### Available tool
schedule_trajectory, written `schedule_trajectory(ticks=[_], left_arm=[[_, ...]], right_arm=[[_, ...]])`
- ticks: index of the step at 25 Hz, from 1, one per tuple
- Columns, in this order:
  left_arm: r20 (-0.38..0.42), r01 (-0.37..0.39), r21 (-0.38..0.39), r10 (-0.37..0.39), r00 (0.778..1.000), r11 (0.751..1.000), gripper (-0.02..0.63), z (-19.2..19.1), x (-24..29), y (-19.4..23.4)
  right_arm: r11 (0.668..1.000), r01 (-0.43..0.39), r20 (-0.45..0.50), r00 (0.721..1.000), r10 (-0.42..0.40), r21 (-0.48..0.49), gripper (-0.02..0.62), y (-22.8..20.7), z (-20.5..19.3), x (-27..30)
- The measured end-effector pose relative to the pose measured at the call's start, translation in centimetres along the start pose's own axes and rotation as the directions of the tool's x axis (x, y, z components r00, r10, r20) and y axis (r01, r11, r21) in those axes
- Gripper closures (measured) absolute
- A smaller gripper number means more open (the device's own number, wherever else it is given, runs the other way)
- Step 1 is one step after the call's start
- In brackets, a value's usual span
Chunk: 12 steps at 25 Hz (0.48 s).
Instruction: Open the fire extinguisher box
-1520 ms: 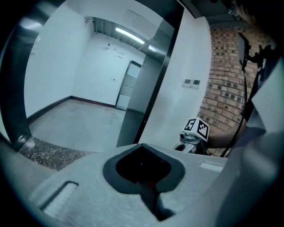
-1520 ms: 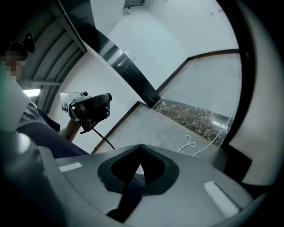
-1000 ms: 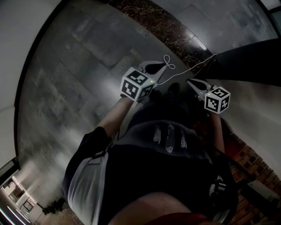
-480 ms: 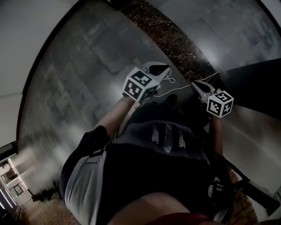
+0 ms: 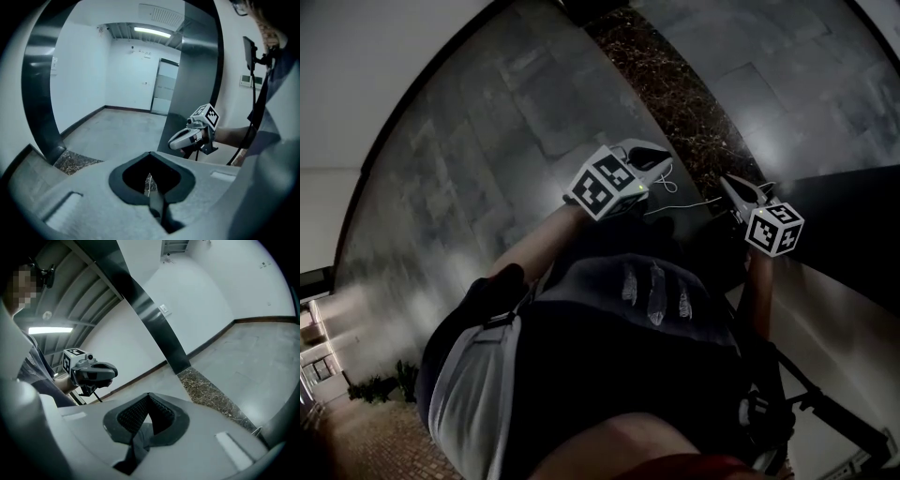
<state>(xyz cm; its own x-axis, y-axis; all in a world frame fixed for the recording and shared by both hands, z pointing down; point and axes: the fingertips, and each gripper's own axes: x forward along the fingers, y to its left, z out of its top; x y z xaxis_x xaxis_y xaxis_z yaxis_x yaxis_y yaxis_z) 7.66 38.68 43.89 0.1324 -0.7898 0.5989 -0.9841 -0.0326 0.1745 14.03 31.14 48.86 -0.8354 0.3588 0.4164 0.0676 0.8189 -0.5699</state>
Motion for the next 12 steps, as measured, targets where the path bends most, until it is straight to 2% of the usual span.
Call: schedule_trajectory(ticks=[6,9,12], left_arm=[[0.005,0.035,0.035,-0.035,0.999,0.999,0.606,1.4,1.6,0.6],[0.023,0.031,0.025,-0.031,0.999,0.999,0.606,1.8,2.5,2.4],[0.05,0.014,0.014,-0.015,0.999,1.0,0.607,2.5,3.5,4.7]], right_arm=[[1.0,0.009,-0.006,1.0,-0.009,0.0,0.595,-0.9,0.2,0.7],[0.998,0.057,-0.014,0.998,-0.057,-0.011,0.595,-2.1,0.6,1.1],[0.99,0.124,-0.066,0.99,-0.129,-0.071,0.595,-3.2,0.8,1.5]])
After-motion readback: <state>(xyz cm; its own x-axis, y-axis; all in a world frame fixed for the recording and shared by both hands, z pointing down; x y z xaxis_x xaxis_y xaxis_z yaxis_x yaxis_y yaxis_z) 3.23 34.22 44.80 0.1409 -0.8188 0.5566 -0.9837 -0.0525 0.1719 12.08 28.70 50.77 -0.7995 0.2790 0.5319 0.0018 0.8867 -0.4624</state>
